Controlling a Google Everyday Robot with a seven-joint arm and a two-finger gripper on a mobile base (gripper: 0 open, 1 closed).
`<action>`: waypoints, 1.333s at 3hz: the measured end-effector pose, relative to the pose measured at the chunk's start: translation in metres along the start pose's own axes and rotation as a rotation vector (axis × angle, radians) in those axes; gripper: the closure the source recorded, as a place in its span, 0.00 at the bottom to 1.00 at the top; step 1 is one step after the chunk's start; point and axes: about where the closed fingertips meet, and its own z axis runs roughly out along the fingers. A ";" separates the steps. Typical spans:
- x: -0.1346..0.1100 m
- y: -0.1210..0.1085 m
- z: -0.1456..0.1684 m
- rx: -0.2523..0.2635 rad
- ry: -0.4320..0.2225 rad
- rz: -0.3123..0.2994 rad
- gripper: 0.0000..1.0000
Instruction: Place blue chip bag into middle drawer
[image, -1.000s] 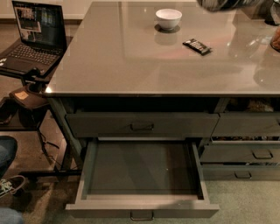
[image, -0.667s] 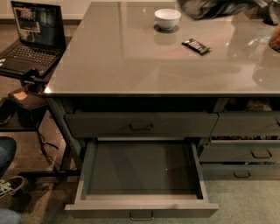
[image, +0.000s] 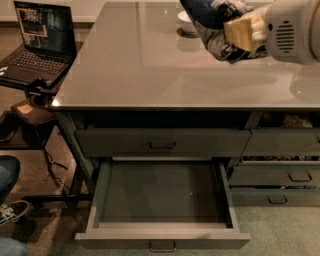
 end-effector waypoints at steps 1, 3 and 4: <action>-0.007 0.004 -0.003 0.005 -0.004 -0.011 1.00; 0.088 0.067 0.060 -0.136 0.046 0.074 1.00; 0.162 0.134 0.107 -0.255 0.082 0.157 1.00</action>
Offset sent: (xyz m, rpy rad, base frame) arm 0.0081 0.0371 -0.1150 0.0213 0.1382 0.0566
